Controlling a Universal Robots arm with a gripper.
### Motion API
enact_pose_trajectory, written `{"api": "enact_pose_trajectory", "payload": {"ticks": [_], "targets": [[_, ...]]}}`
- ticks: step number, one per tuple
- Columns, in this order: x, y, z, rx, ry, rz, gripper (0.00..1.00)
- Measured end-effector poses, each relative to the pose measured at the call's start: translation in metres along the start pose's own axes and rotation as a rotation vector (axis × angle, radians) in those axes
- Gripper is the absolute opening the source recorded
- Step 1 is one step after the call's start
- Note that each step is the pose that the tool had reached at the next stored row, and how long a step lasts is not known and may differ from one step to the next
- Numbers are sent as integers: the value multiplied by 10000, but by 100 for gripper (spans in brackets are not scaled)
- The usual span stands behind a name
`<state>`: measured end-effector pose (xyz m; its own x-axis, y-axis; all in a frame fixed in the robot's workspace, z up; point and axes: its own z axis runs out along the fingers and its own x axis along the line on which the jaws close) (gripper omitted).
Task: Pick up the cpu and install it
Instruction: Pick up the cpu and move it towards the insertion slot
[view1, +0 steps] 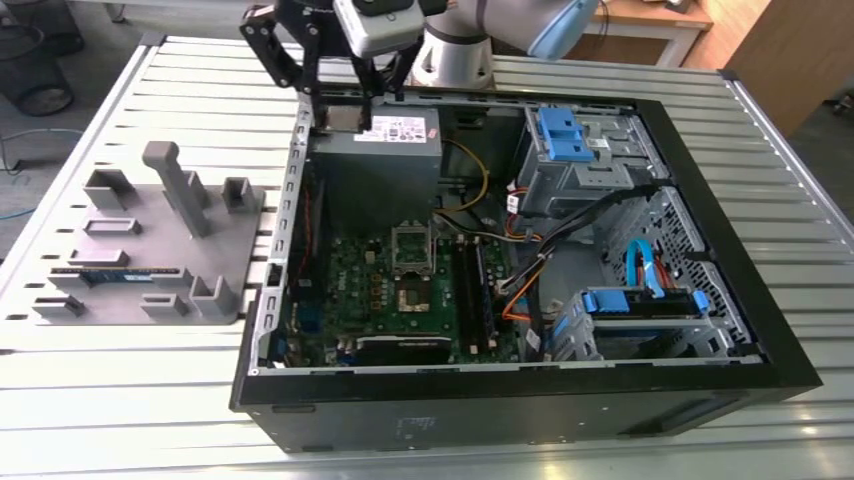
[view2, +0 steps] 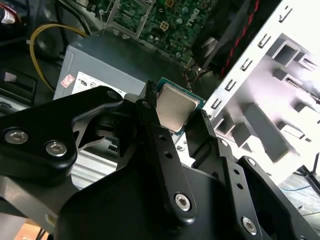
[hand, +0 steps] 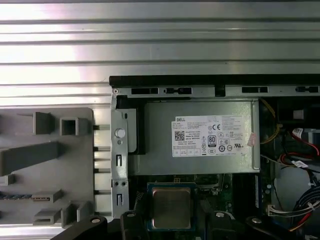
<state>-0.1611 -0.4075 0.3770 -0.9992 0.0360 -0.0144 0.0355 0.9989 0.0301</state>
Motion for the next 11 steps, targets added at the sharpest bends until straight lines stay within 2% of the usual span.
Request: {"api": "enact_pose_trajectory", "payload": {"ticks": [11], "targets": [[-413,15,7,1,34,0,47]]}}
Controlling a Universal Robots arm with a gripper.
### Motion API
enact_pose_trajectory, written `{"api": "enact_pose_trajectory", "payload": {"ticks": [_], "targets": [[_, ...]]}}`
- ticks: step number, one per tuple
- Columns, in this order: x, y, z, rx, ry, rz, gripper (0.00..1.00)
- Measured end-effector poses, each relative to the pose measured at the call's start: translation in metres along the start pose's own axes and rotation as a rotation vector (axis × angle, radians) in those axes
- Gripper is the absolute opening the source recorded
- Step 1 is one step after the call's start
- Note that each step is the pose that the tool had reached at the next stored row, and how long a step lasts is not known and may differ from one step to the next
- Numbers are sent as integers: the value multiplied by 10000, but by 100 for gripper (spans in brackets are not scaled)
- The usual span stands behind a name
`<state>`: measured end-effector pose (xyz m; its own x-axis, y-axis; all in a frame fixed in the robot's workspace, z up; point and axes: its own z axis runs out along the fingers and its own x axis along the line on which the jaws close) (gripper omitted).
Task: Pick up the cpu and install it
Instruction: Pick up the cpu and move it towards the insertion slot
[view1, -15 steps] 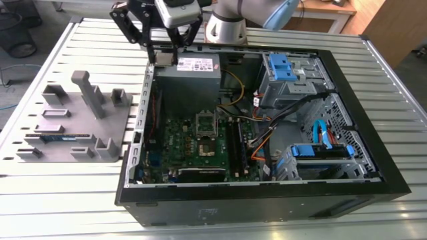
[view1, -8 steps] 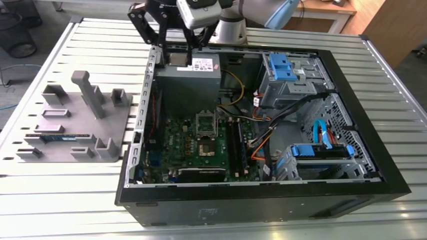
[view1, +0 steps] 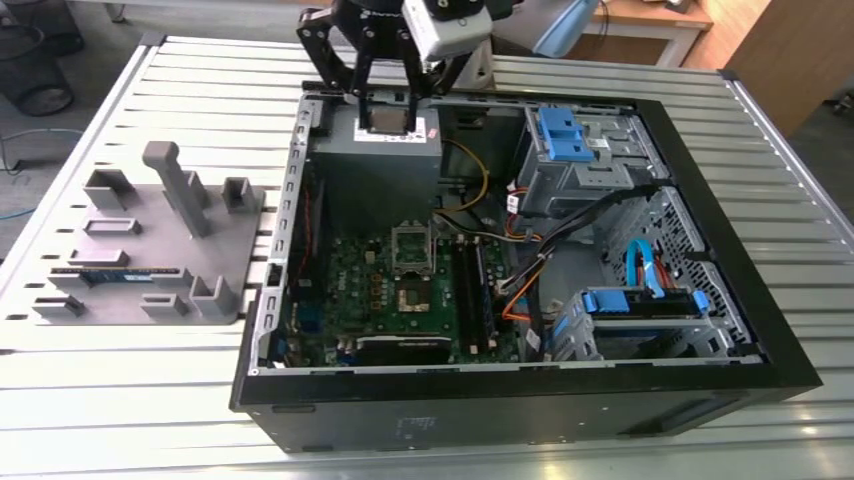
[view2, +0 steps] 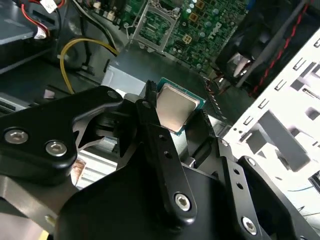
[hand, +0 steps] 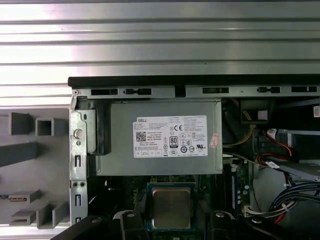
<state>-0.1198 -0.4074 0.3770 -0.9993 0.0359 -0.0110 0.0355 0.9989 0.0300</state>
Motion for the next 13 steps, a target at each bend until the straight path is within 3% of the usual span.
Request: {"api": "enact_pose_trajectory", "payload": {"ticks": [6,13], "targets": [[-190,7,2,1,11,1,47],[-202,7,2,1,11,1,47]]}}
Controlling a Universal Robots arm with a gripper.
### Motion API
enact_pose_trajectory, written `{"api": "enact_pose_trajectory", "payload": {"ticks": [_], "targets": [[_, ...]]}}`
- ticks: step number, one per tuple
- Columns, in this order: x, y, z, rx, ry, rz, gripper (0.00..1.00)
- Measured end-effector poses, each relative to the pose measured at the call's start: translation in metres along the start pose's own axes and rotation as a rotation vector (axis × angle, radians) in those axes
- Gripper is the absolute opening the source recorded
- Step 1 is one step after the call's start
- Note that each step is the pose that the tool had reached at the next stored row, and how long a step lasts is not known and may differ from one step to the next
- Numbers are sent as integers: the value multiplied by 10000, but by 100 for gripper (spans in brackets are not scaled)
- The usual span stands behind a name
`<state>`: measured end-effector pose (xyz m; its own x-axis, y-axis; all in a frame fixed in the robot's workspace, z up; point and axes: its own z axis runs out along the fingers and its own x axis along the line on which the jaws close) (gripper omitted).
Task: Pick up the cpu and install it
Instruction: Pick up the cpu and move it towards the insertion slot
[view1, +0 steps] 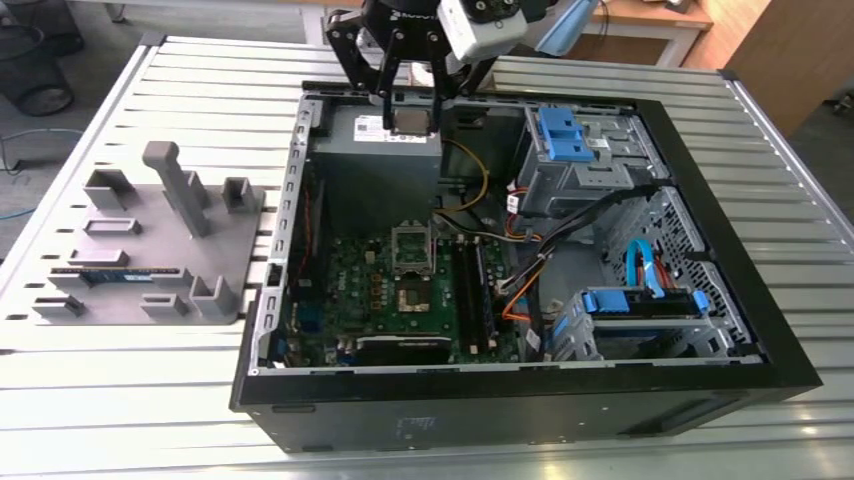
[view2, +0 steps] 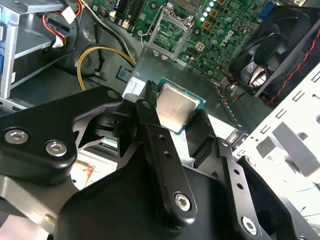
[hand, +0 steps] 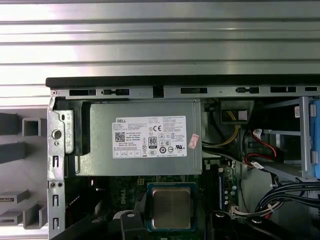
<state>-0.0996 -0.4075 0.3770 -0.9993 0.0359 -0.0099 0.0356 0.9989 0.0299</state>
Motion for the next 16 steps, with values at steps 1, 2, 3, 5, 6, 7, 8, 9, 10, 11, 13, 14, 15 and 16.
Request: {"api": "enact_pose_trajectory", "payload": {"ticks": [1,2,3,5,6,7,8,9,10,11,13,14,15,16], "targets": [[0,0,0,-1,0,0,47],[-1,-2,1,-2,-1,0,47],[-1,-5,1,-1,0,-1,47],[-1,-14,3,1,0,-1,47],[-1,-20,4,4,0,0,47],[-1,-27,5,5,1,0,47],[-2,-34,7,6,0,0,47],[-2,-42,9,6,0,0,47],[-3,-50,11,6,0,0,47],[-3,-59,13,6,0,0,47],[-5,-76,19,6,0,-1,47],[-6,-85,21,6,0,-1,47],[-6,-93,23,7,0,0,47],[-7,-101,26,8,0,0,47]]}}
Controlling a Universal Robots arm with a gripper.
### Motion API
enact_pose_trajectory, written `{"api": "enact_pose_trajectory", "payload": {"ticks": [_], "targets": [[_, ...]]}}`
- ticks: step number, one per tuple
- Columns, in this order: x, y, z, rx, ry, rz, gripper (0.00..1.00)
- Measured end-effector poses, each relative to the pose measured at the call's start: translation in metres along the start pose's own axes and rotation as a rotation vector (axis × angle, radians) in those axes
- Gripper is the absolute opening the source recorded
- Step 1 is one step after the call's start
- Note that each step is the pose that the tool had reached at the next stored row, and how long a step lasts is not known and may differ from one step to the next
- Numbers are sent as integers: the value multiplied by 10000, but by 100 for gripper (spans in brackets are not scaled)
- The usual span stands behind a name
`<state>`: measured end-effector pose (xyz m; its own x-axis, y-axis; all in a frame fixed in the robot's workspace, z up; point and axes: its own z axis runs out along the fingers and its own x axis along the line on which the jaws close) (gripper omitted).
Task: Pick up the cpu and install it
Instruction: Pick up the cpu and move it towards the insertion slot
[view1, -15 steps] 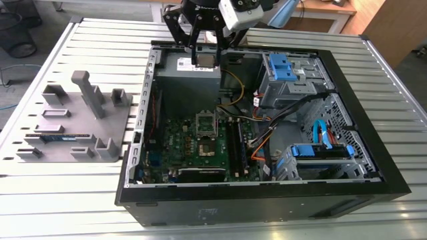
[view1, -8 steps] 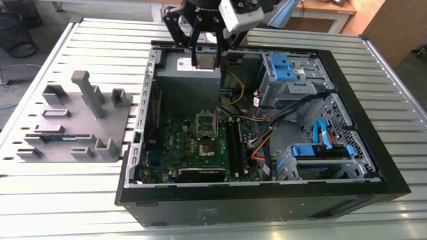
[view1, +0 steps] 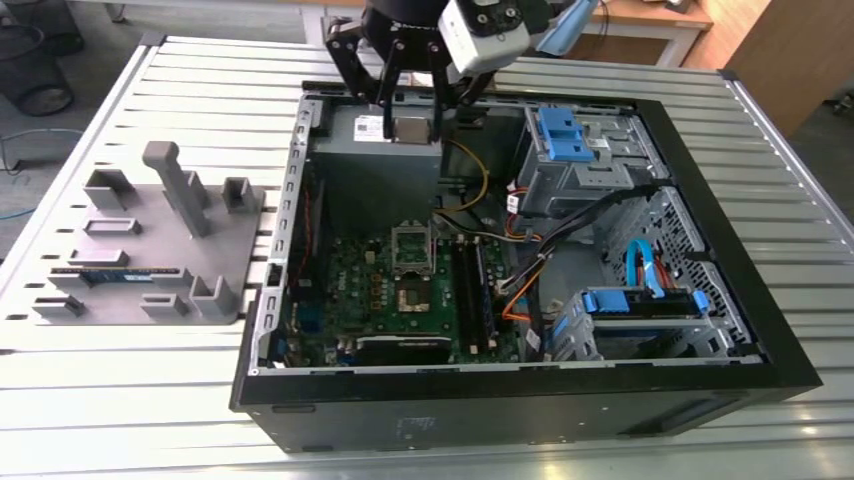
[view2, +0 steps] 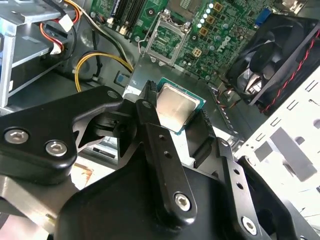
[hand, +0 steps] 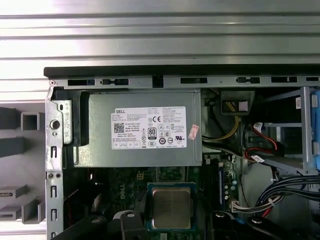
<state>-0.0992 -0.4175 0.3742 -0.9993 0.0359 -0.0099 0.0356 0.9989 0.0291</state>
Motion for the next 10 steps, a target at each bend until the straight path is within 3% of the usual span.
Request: {"api": "enact_pose_trajectory", "payload": {"ticks": [10], "targets": [[-9,-82,22,9,-1,0,47]]}}
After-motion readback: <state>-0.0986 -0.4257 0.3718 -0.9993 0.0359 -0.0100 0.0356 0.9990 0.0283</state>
